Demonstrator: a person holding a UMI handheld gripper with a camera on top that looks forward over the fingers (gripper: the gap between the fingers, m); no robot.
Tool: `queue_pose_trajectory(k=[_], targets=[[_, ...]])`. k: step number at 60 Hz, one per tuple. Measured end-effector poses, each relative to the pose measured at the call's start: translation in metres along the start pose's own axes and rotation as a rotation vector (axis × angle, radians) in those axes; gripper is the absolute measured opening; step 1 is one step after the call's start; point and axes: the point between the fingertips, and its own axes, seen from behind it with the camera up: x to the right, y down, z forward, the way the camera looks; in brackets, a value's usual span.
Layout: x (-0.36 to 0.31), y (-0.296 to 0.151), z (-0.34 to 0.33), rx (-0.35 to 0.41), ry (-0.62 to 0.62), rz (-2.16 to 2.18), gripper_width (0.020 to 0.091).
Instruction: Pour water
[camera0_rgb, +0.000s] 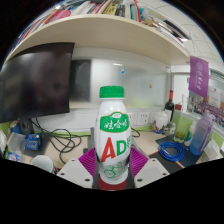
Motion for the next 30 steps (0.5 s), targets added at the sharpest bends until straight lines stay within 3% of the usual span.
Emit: queue_pose_trajectory(k=[18,22,30], targets=[[-0.012,0.057,0.042,-0.023,-0.058,0.029,0.0461],[-0.015,0.055,0.041,0.013,-0.065,0.013,0.0460],[-0.012,0.056,0.035,0.027,-0.053,0.034,0.0533]])
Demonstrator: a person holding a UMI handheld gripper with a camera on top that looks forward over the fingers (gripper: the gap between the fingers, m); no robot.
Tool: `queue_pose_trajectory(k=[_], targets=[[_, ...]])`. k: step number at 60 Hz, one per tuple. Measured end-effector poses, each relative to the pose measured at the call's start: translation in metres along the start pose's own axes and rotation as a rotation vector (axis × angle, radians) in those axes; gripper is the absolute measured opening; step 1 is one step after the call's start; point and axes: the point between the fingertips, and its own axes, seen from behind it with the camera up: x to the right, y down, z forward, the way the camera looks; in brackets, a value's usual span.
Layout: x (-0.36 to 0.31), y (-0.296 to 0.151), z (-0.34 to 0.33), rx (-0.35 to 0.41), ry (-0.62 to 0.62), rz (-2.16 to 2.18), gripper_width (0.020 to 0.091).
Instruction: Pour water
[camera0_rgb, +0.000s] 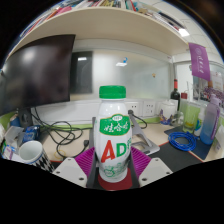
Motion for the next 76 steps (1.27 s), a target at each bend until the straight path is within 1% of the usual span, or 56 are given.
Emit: queue_pose_trajectory(k=[3,4,8,10,11,12,18,25,29,34,41,47,53,64,69,76], targets=[[0.001,0.002,-0.001,-0.008,0.005,-0.006,0.0565],[0.001,0.004,-0.001,-0.017,0.008,-0.010,0.0586],[0.001,0.010,-0.001,-0.053,0.009,-0.029,0.0749],[-0.003,0.008,-0.003,-0.051,-0.003,-0.037,0.0831],[-0.005,0.007,-0.004,-0.049,-0.010,-0.037,0.0857],[-0.007,0.006,-0.006,-0.047,-0.018,-0.036,0.0863],[-0.018,0.009,-0.020,-0.082,-0.067,-0.041,0.0861],[-0.024,0.026,-0.057,-0.204,-0.119,-0.102,0.0850],[-0.027,0.021,-0.085,-0.245,-0.145,-0.121,0.0841],[-0.022,0.004,-0.117,-0.254,-0.156,-0.155,0.0843],[0.003,-0.019,-0.155,-0.299,-0.119,-0.172,0.0844],[0.018,-0.037,-0.178,-0.309,-0.087,-0.175,0.0843],[0.024,-0.042,-0.191,-0.336,-0.085,-0.198,0.0841],[0.026,-0.052,-0.201,-0.344,-0.080,-0.169,0.0841],[0.029,-0.056,-0.204,-0.331,-0.065,-0.151,0.0842],[0.024,-0.052,-0.205,-0.338,-0.080,-0.142,0.0842]])
